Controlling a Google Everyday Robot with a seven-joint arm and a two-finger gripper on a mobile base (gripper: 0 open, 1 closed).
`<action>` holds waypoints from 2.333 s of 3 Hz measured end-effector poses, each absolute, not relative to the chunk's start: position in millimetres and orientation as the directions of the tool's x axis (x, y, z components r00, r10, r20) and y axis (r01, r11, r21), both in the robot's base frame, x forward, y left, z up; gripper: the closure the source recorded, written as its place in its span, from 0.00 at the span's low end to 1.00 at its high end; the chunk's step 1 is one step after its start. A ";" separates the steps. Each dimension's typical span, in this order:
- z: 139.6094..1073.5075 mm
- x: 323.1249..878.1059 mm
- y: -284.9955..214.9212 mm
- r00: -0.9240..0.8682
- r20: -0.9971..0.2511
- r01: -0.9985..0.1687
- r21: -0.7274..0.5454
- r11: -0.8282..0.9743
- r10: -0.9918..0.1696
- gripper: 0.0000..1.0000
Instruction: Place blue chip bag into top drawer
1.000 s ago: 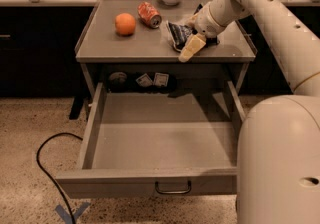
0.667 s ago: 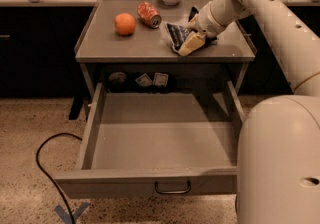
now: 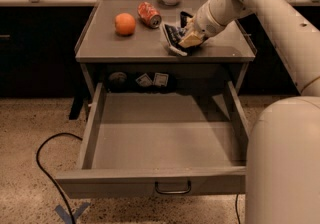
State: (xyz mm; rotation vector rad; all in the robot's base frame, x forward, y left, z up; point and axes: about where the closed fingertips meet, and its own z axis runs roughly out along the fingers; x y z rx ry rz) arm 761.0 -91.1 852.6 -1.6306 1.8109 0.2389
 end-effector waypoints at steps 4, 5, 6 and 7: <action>861.4 576.6 -74.9 -0.073 -0.779 -0.946 -0.144 0.290 -0.623 1.00; 808.0 564.3 -65.6 -0.066 -0.753 -0.983 -0.065 0.174 -0.654 1.00; 794.9 560.1 -63.2 -0.067 -0.749 -0.989 -0.038 0.143 -0.659 1.00; 794.8 560.1 -63.2 -0.067 -0.749 -0.989 -0.038 0.143 -0.659 1.00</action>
Offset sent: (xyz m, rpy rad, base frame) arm -0.2116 0.0141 0.0133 0.2969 0.0829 -0.1135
